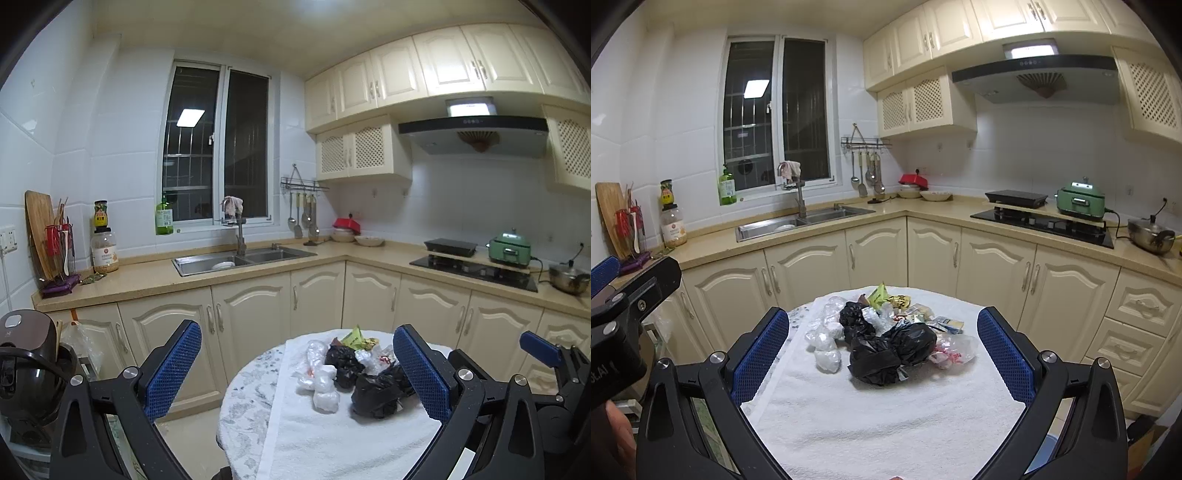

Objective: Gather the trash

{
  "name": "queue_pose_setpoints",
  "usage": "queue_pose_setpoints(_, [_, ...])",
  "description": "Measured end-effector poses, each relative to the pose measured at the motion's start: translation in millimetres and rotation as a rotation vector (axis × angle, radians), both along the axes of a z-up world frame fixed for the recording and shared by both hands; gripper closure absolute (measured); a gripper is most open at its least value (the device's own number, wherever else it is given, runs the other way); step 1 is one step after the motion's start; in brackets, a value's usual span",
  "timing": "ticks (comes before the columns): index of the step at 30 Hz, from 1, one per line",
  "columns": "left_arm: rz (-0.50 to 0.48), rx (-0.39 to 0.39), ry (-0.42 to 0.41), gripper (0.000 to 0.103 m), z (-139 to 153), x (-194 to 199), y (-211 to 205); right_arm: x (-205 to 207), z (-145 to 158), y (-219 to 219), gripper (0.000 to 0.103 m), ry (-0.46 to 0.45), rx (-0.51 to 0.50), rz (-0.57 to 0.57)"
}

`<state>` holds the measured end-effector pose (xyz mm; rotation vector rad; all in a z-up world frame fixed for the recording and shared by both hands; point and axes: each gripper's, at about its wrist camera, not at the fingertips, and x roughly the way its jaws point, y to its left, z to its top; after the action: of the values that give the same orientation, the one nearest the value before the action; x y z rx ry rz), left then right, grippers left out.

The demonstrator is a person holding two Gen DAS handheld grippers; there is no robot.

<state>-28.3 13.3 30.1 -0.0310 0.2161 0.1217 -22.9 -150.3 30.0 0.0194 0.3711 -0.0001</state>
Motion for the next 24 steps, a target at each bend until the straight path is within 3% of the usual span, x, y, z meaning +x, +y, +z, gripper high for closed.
queue_pose_setpoints(24, [-0.008,0.000,0.031,0.001,-10,8,-7,0,-3,-4,0.000,0.006,0.009,-0.014])
